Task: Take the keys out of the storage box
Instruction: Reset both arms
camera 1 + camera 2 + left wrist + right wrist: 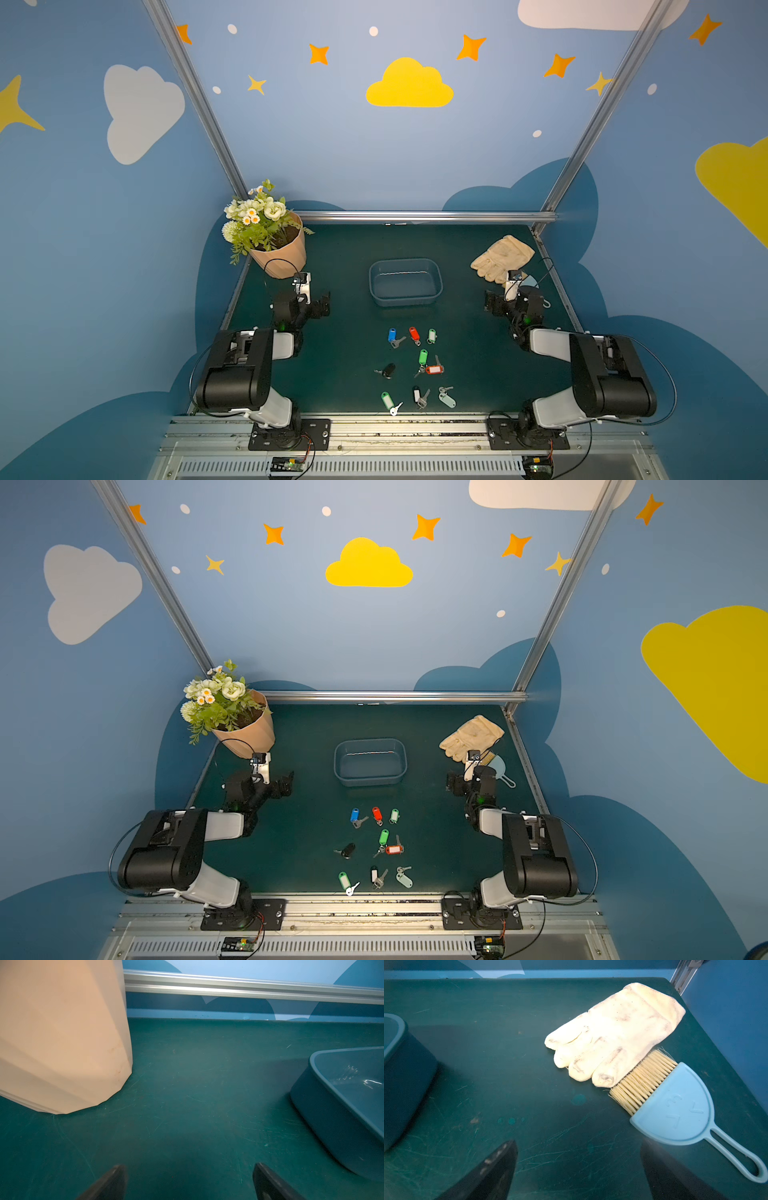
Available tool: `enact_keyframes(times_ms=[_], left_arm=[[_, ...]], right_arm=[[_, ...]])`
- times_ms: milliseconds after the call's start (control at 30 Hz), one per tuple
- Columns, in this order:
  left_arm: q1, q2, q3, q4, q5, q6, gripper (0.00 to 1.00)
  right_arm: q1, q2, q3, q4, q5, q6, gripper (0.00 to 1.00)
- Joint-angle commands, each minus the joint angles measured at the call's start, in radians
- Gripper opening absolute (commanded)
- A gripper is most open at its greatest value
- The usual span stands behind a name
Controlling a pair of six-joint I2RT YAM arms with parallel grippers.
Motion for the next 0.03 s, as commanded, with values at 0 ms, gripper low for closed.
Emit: enact_keyframes(times_ms=[0], left_arm=[[0.000, -0.008, 0.011, -0.004, 0.004, -0.003, 1.00]], right_arm=[[0.005, -0.022, 0.017, -0.028, -0.004, -0.008, 0.98]])
